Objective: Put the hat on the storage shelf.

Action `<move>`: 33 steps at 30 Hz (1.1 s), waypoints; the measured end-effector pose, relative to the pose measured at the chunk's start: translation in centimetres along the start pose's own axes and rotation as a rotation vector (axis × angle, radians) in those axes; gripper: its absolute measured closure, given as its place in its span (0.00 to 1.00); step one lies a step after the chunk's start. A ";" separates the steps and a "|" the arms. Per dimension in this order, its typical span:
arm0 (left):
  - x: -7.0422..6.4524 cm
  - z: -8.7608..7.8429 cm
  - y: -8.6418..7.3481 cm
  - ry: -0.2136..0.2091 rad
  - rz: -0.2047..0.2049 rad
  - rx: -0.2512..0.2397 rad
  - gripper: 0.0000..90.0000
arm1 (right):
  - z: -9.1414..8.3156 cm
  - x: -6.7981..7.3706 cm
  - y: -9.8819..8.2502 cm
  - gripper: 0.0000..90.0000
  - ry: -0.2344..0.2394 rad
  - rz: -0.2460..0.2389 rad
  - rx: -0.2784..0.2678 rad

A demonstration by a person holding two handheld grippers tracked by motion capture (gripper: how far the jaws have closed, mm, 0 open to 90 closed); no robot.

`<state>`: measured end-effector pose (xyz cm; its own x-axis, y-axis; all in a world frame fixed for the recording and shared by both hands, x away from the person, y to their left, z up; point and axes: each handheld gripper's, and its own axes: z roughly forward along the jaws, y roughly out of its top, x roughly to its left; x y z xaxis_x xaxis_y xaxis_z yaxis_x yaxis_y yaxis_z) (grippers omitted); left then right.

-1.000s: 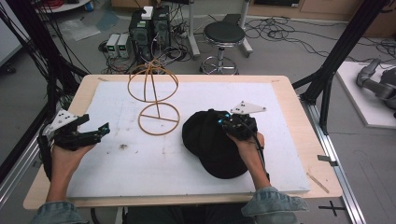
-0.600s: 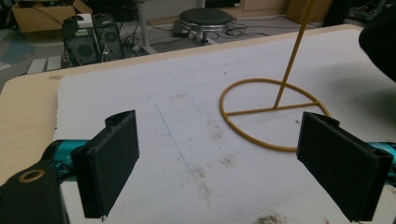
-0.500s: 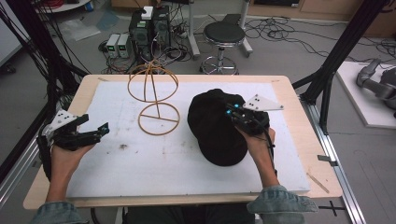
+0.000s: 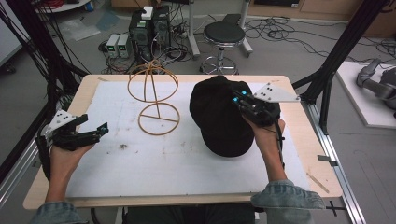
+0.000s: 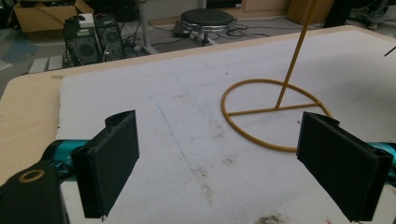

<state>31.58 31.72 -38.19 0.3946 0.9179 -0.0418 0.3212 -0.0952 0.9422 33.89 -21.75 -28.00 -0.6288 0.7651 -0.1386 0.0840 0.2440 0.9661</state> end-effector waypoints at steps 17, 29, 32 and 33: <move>0.1 0.0 0.0 -0.001 0.000 0.002 0.15 | 0.1 0.1 5.0 0.97 0.040 -0.042 -0.104; 0.3 -0.4 0.1 0.002 -0.008 -0.012 0.15 | 2.1 1.1 8.0 0.97 0.089 -0.070 -0.144; 0.4 -0.4 0.1 0.003 -0.013 -0.016 0.15 | 2.7 1.1 8.5 0.97 0.113 -0.069 -0.157; 0.4 -0.5 0.1 0.004 -0.014 -0.016 0.15 | 2.7 1.1 8.5 0.97 0.113 -0.069 -0.157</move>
<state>31.38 32.27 -37.96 0.3867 0.9206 -0.0539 0.3129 -0.0760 0.9468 36.03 -17.19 -20.50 -0.7121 0.6763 -0.1886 -0.0783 0.1905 0.9786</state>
